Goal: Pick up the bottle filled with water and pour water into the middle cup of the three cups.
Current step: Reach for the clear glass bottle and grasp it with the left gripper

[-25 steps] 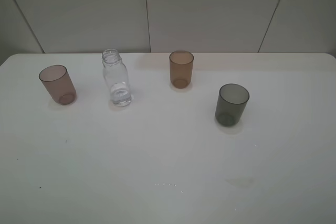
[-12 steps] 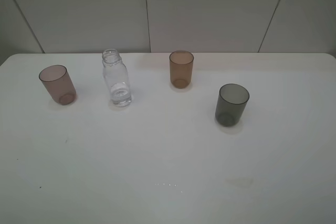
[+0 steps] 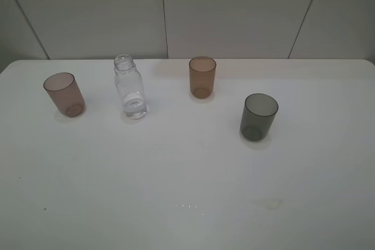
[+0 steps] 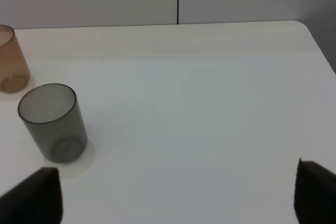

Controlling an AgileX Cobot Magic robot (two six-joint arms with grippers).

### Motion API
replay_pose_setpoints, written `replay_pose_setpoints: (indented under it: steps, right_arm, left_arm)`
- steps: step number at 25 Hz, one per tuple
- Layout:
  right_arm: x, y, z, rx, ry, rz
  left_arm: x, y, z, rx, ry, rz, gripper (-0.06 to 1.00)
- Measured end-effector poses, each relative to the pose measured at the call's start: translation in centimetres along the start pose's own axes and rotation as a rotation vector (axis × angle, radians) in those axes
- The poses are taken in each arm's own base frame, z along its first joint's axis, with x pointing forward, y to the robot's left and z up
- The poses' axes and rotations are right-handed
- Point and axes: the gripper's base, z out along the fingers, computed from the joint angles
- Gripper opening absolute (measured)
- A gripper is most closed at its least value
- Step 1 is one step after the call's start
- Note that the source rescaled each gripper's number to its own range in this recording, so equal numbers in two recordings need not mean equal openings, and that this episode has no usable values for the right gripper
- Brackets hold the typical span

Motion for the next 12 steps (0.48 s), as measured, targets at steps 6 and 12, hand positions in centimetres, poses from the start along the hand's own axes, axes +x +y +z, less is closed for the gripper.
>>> replay_pose_setpoints:
  steps: [6,12]
  right_arm:
    - [0.0,0.0,0.0,0.000,0.000,0.000]
    - [0.0,0.0,0.0,0.000,0.000,0.000]
  left_arm:
    - [-1.2,0.1,4.5,0.064,0.115,-0.038,1.00]
    - [-1.1,-0.1,8.4,0.155,0.234,-0.041,1.00]
